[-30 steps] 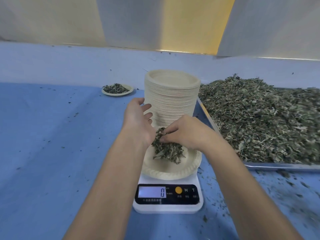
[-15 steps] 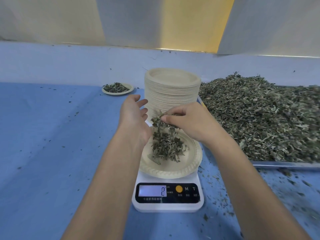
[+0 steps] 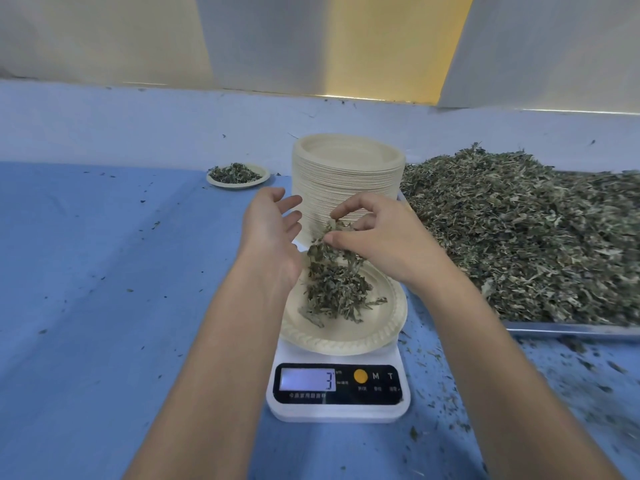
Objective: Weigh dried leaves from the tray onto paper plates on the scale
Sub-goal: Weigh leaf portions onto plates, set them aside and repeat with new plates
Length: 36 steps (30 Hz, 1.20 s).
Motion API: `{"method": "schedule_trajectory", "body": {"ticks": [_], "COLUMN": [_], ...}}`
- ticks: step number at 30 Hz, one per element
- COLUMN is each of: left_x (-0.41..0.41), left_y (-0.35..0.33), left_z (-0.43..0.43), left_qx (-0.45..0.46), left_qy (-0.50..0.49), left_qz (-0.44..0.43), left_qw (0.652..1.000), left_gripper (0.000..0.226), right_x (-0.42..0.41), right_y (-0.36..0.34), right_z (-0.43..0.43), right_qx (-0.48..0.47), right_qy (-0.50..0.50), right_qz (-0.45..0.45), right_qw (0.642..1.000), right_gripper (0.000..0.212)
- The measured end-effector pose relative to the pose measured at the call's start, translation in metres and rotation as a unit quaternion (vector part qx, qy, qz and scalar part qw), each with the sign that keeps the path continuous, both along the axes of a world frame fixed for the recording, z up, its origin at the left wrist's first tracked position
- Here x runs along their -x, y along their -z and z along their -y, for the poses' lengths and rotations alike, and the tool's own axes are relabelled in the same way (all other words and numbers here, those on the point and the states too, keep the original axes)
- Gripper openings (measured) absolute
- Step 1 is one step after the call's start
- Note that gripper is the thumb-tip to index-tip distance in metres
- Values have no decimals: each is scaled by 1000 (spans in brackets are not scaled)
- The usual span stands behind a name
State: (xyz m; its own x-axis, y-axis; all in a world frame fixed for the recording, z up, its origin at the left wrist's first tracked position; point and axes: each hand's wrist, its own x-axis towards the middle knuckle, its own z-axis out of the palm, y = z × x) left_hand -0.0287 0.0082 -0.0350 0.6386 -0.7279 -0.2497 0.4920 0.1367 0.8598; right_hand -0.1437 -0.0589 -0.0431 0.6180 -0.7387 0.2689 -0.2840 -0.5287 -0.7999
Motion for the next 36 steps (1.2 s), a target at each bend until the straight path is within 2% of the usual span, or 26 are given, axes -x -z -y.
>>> {"method": "schedule_trajectory", "body": {"ticks": [4, 9, 13, 19, 23, 25, 27, 29, 31, 36], "left_x": [0, 1, 5, 3, 3, 4, 6, 7, 10, 20], "left_y": [0, 0, -4, -1, -1, -1, -1, -1, -2, -5], "left_z": [-1, 0, -5, -1, -1, -1, -1, 0, 0, 2], "left_qx": [-3, -6, -14, -10, -11, -11, -9, -11, -8, 42], "left_qy": [-2, 3, 12, 12, 16, 19, 15, -1, -8, 39], "left_qz": [4, 6, 5, 3, 6, 7, 17, 38, 56, 52], "left_qw": [1000, 1000, 1000, 1000, 1000, 1000, 1000, 999, 998, 997], "left_gripper": [30, 31, 31, 31, 32, 32, 33, 34, 35, 31], "right_x": [-2, -2, -2, -3, -2, -1, 1, 3, 6, 25], "right_y": [1, 2, 2, 2, 1, 3, 4, 3, 2, 9], "right_z": [2, 3, 4, 1, -1, -1, 3, 6, 10, 28], "right_qx": [5, 3, 19, 10, -36, -65, -53, -46, -41, -4], "right_qy": [18, 8, 2, 6, -30, -43, -25, -5, 17, 96], "right_qz": [-10, -7, -15, 35, -6, -38, -57, -31, 6, 14], "right_qw": [1000, 1000, 1000, 999, 999, 996, 997, 998, 999, 995], "right_gripper": [27, 10, 5, 4, 2, 12, 17, 9, 11, 21]}}
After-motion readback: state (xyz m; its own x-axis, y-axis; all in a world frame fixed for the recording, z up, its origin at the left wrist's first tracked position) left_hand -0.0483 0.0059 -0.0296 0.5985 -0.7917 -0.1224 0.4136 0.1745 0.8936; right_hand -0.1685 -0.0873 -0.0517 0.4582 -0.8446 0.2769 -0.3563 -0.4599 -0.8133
